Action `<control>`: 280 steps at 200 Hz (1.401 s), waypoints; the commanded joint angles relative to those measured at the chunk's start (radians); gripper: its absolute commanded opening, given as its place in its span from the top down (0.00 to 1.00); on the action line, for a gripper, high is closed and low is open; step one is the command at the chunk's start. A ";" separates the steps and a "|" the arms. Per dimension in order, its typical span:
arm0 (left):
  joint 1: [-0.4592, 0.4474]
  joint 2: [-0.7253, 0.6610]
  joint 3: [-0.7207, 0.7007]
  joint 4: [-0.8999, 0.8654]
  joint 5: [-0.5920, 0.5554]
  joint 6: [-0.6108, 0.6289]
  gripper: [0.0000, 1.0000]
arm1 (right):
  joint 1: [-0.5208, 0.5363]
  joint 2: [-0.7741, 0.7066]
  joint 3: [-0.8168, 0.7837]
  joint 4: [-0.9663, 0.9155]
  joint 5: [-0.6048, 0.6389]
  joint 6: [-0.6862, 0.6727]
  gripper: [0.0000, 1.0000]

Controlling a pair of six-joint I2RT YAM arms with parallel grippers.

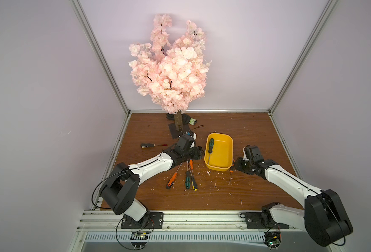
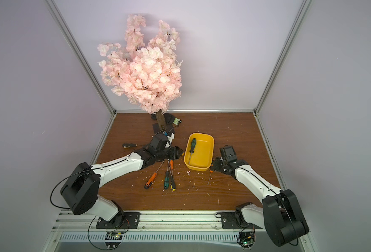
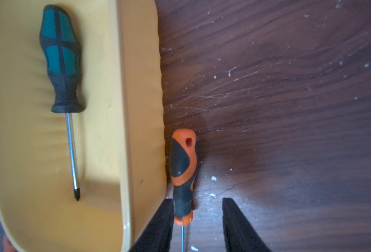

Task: Put the screwdriver on the desktop into the storage box
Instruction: Pick up the screwdriver from the center of the board.

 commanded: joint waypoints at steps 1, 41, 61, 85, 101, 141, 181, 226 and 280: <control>-0.007 -0.007 0.000 -0.015 -0.006 0.009 0.36 | -0.002 0.025 0.003 0.036 -0.030 -0.011 0.57; -0.008 -0.016 -0.017 -0.004 -0.013 0.000 0.36 | -0.003 0.056 -0.001 0.053 -0.044 -0.017 0.57; -0.008 -0.020 -0.027 0.002 -0.012 -0.005 0.36 | -0.003 0.064 -0.002 0.057 -0.050 -0.021 0.57; -0.007 -0.024 -0.035 0.006 -0.015 -0.009 0.36 | -0.001 0.076 -0.003 0.064 -0.061 -0.025 0.56; -0.008 -0.027 -0.043 0.009 -0.018 -0.012 0.36 | -0.001 0.086 -0.004 0.065 -0.066 -0.025 0.56; -0.008 -0.042 -0.064 0.019 -0.023 -0.017 0.36 | 0.001 0.097 -0.010 0.061 -0.048 -0.028 0.57; -0.007 -0.042 -0.068 0.026 -0.022 -0.020 0.36 | 0.013 0.123 -0.007 0.056 -0.034 -0.037 0.57; -0.008 -0.039 -0.068 0.031 -0.020 -0.021 0.36 | 0.021 0.141 -0.007 0.053 -0.016 -0.032 0.57; -0.007 -0.028 -0.067 0.038 -0.013 -0.023 0.36 | 0.025 0.142 -0.007 0.041 0.006 -0.032 0.62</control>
